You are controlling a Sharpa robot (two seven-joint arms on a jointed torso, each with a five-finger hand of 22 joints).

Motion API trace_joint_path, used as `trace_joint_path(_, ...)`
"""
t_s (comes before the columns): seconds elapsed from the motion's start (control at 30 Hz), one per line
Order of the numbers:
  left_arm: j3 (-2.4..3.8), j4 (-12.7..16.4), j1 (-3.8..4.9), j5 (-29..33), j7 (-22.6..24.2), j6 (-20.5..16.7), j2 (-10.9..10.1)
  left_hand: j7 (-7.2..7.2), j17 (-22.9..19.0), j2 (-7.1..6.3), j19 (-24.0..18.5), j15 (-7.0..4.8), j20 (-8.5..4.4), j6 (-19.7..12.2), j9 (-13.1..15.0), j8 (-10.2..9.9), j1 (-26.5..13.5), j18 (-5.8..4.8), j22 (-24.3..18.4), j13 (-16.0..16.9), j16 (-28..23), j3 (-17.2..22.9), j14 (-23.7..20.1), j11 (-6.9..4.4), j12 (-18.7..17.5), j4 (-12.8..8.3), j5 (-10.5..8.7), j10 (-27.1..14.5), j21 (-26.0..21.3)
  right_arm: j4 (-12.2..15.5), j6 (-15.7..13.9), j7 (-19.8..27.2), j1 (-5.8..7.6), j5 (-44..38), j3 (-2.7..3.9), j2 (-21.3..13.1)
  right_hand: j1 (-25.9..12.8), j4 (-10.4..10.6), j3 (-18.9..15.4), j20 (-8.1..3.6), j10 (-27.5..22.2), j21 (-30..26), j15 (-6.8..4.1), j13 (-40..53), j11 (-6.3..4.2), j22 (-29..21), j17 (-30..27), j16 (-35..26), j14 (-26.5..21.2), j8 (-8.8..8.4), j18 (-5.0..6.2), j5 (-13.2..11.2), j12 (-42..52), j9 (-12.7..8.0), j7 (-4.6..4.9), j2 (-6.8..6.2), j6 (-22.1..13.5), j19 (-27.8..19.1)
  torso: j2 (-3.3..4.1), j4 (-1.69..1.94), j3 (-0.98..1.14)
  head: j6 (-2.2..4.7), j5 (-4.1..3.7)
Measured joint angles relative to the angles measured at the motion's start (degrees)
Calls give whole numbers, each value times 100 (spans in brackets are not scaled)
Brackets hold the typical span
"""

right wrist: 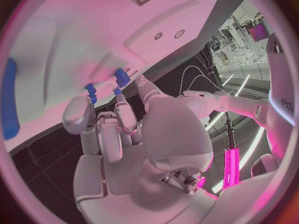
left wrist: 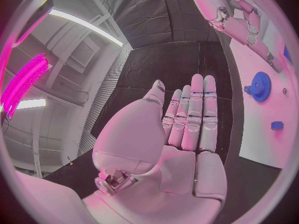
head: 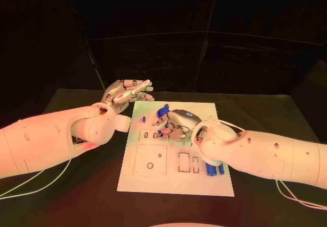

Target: Assemble the parts on the task board

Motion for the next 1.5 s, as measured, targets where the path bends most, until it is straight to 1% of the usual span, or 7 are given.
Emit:
trace_joint_path(0.23,0,-32,0,-269,-171,10,-76,-190,691,-76,993,-404,-415,454,18,81,-76,-2,364,138,958,-163,1464,-317,280,108,23,949,762,348,-105,619,23,226,1,-464,17,23,-30,0,0,0,0,13,0,6,0,0,0,75,0,0,23,22,-43,-17,44,0,-5,1,-4,12,5)
trace_joint_path(0.37,0,-61,14,-620,-405,16,-138,-394,3355,-253,1314,-572,-635,661,97,192,-285,-1,778,482,3695,-410,1604,-531,769,185,26,1595,1384,621,-100,924,122,431,1,-856,55,36,-83,0,0,-2,0,13,0,-25,0,-28,0,156,0,24,23,44,-83,-21,144,0,-7,1,-4,15,0)
trace_joint_path(0.5,0,-102,62,-1062,-850,72,-186,-466,5714,-293,1831,-662,-784,810,354,492,-582,-223,3000,1345,6335,-691,1614,-692,1754,329,66,1581,3296,940,-84,1138,243,798,1,-1219,149,51,-98,9,0,-111,0,0,0,-182,-1,-97,0,233,-1,137,23,54,-98,73,213,-76,-18,7,-4,24,-13)
trace_joint_path(0.8,0,-99,304,-2357,-2654,522,-307,-655,5852,-106,2495,-786,-835,377,1431,1763,-928,-536,5803,5158,7516,-1087,1611,-779,5677,615,39,1203,5379,1286,-9,1379,662,2165,9,-1908,273,35,-114,-22,-41,-266,0,-84,-42,-494,-1,-201,0,316,-1,268,-33,62,-129,136,283,-226,-82,13,16,24,3)
trace_joint_path(1.07,-8,-84,550,-3845,-4418,1367,-110,-643,5851,119,2527,-805,-867,-138,1902,2158,-1150,-536,5318,4802,7516,-1228,1616,-786,5420,656,39,692,5062,1076,-16,1464,906,3130,16,-2156,295,35,-114,-22,-41,-288,0,-84,-41,-513,-1,-201,0,337,-1,317,-33,61,-129,159,283,-226,-160,16,43,-3,29)
trace_joint_path(1.27,-445,-252,751,-4739,-5251,1839,291,-620,5851,232,2557,-805,-898,-247,2023,2239,-1182,-535,5338,4825,7516,-1279,1616,-786,5436,662,39,674,5031,901,-18,1481,943,3467,15,-2088,295,27,-122,-32,-56,-354,0,-110,-57,-600,-1,-244,0,337,0,342,-60,61,-129,159,283,-283,-216,26,66,-41,51)
trace_joint_path(1.5,-610,-417,856,-5263,-5856,1980,669,-640,5850,250,2680,-807,-903,-267,2147,2336,-1352,-535,5643,5071,7516,-1485,1614,-788,5657,676,39,803,5175,715,12,1451,954,3629,14,-1979,295,19,-130,-31,-134,-462,0,-214,-72,-840,-1,-330,0,337,-1,381,-158,61,-129,158,283,-381,-253,36,84,-70,69)
